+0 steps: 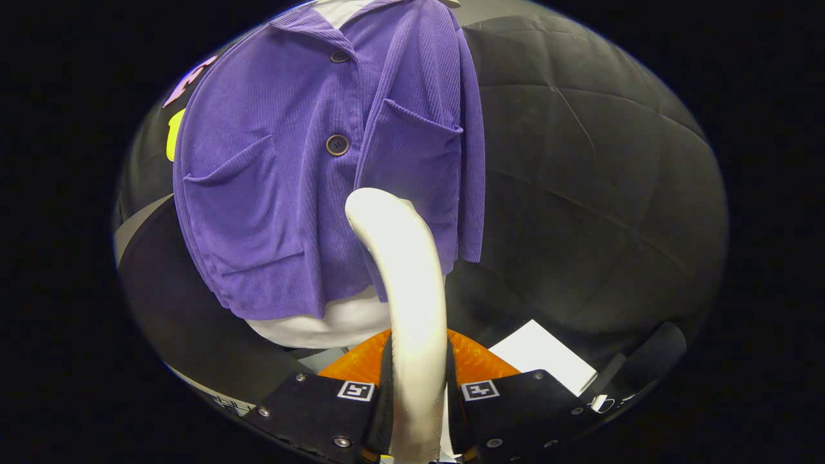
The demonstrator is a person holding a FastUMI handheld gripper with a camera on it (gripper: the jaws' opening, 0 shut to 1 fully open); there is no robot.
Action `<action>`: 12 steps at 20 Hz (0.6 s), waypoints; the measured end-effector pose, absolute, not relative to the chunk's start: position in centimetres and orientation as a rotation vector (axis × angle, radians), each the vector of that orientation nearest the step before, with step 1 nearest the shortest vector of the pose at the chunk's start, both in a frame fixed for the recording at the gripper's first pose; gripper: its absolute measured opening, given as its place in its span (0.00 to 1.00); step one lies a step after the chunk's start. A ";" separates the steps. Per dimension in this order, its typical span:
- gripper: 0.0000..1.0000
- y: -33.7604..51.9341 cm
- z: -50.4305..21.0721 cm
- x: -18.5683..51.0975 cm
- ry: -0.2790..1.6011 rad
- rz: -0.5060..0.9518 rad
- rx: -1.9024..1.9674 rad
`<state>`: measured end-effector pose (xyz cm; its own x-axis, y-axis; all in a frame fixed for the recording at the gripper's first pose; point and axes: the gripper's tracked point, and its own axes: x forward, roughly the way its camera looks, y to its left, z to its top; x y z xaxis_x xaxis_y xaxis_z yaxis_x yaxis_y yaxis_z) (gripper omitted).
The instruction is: Iron the clothes twice with a garment steamer, once on the left side and once on the right side.
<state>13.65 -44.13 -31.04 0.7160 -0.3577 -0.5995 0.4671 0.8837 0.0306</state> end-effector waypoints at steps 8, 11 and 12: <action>0.34 -38.7 -30.1 11.4 0.624 -0.327 0.117; 0.35 -36.3 -28.1 11.0 0.585 -0.248 0.103; 0.34 -35.7 -27.3 10.4 0.569 -0.225 0.094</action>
